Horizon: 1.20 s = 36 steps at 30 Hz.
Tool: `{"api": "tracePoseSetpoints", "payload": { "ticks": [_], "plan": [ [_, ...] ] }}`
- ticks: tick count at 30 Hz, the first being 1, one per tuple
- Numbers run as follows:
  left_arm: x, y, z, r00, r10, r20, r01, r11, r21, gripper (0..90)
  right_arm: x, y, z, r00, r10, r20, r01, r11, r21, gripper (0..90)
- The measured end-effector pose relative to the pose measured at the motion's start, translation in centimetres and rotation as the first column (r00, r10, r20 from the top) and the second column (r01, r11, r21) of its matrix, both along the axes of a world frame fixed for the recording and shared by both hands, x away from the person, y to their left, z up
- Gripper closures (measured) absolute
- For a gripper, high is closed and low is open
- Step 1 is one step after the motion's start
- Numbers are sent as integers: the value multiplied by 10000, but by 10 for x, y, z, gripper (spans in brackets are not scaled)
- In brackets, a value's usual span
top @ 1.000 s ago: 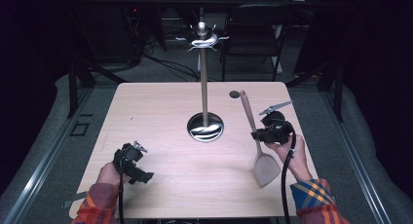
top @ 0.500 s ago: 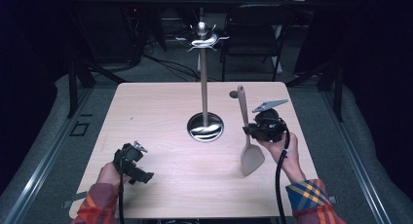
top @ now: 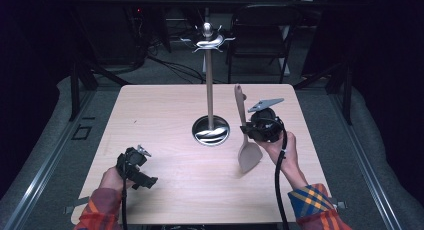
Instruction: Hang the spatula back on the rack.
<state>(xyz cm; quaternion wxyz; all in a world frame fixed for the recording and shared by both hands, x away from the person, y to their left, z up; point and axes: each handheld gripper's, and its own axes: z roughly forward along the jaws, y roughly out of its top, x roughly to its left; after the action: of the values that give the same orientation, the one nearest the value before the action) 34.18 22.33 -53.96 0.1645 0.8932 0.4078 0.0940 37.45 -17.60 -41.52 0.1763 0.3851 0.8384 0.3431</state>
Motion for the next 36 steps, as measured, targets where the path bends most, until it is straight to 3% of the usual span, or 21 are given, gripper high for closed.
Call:
{"api": "tracePoseSetpoints", "payload": {
  "ticks": [7, 8, 15, 18, 20, 22, 25, 27, 28, 36],
  "plan": [
    [0, 0, 0, 10000, -1, 53, 1, 10000, 7, 4, 3, 4, 4, 10000, 40, 3, -40, 10000, -81, 780],
    [0, 0, 1, 10000, -16, 18, 16, 10000, 7, 4, 4, 4, 9, 9995, 154, -264, -162, 9995, -276, 780],
    [0, 1, 1, 10000, -30, 23, 30, 10000, -23, 2, 8, 9, 15, 9991, 314, -301, -315, 9995, -12, 780],
    [0, 1, 1, 10000, -17, 55, 18, 10000, -57, 2, 12, 15, 17, 9990, 296, 337, -310, 9987, 410, 780],
    [0, 1, 1, 10000, -21, 51, 22, 10000, -45, 2, 13, 16, 18, 9986, 321, 420, -345, 9978, 559, 780],
    [0, 1, 1, 10000, -34, 35, 34, 10000, -34, 2, 16, 18, 18, 9964, 329, 786, -401, 9949, 924, 780],
    [0, 1, 1, 10000, -33, 40, 33, 10000, -24, 2, 16, 19, 26, 9973, 124, 720, -161, 9986, 506, 780],
    [0, 1, 0, 10000, -30, 29, 30, 10000, -37, 2, 17, 20, 28, 9970, 109, 764, -150, 9985, 526, 780],
    [0, 1, 1, 10000, -32, 34, 32, 10000, -24, 2, 16, 20, 33, 9987, 41, 508, -49, 9999, 146, 780],
    [0, 1, 0, 10000, -30, 20, 30, 10000, -54, 2, 22, 25, 39, 9982, 39, 596, -42, 10000, 48, 780]
  ]
}}
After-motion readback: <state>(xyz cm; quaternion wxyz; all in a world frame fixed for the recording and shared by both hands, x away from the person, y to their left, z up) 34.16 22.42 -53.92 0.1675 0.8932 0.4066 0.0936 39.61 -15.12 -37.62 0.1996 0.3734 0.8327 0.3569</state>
